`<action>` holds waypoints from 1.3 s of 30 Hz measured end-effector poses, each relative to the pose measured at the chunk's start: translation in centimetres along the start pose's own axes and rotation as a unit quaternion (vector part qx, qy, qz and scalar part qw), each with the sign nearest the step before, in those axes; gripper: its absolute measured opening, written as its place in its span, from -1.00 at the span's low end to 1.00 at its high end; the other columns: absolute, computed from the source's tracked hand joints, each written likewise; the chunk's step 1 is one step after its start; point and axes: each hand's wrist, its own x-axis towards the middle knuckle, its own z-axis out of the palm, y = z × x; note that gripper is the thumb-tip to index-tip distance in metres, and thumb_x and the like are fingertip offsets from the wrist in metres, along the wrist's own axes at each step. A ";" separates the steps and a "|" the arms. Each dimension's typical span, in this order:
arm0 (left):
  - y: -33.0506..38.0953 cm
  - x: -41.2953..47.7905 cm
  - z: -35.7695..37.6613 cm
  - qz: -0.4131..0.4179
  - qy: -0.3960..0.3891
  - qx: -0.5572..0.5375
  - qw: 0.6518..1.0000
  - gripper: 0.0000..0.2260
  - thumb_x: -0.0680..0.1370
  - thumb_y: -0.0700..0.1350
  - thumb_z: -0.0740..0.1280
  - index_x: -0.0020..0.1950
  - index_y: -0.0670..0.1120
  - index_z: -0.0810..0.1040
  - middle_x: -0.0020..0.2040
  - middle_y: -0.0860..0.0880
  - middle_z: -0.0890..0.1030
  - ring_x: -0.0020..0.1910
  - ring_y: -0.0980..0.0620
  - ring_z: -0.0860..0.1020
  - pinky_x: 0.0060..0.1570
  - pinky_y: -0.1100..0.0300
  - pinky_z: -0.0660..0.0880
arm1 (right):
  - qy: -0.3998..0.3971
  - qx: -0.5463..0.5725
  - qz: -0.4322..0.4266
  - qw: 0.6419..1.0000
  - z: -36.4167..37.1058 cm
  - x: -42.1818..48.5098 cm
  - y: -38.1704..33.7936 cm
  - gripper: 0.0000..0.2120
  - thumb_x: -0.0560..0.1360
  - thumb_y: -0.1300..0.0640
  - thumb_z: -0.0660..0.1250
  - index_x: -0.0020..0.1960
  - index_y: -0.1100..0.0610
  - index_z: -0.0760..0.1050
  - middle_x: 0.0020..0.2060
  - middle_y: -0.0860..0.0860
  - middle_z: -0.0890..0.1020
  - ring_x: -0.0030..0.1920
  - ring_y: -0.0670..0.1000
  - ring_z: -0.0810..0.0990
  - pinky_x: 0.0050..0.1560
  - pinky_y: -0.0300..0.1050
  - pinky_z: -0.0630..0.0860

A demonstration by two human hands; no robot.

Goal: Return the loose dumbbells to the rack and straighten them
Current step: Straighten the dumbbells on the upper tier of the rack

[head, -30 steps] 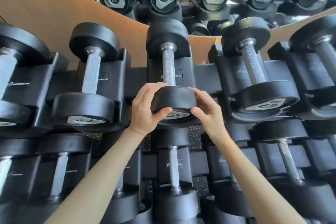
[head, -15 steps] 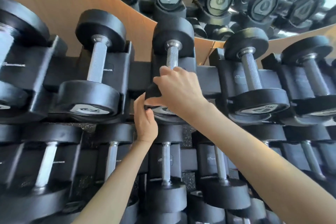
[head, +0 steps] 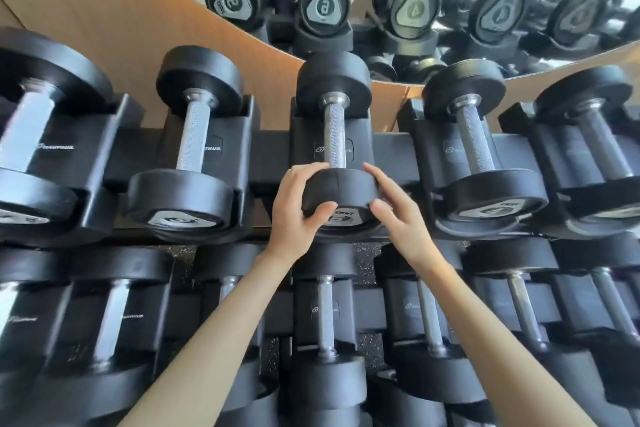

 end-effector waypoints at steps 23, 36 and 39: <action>3.2 -1.4 -5.0 -0.111 -0.148 0.086 0.979 -0.56 0.63 0.03 0.14 0.47 -0.08 0.22 0.41 -0.07 0.36 0.35 0.01 0.35 0.31 0.03 0.32 | 0.020 -0.485 0.044 0.873 2.4 -3.4 -7.3 -0.39 0.54 -0.14 0.21 0.50 0.01 0.10 0.44 0.13 0.21 0.38 0.16 0.27 0.28 0.10 0.34; 16.0 -10.7 -16.0 0.025 -0.114 0.413 0.903 -0.47 0.53 0.08 0.12 0.43 -0.16 0.35 0.38 -0.13 0.42 0.36 -0.12 0.36 0.35 -0.02 0.25 | 0.036 -0.557 -0.139 0.818 8.0 -14.1 -14.1 -0.44 0.47 0.14 0.35 0.41 0.25 0.29 0.31 0.25 0.41 0.38 0.23 0.33 0.40 0.24 0.15; 16.2 -15.2 -16.1 -0.035 -0.129 0.445 0.885 -0.46 0.54 0.07 0.21 0.46 -0.14 0.31 0.41 -0.16 0.38 0.40 -0.15 0.32 0.38 -0.10 0.20 | -0.004 -0.548 -0.129 0.827 9.1 -16.3 -13.4 -0.41 0.48 0.09 0.34 0.44 0.24 0.25 0.36 0.26 0.37 0.41 0.23 0.27 0.40 0.25 0.14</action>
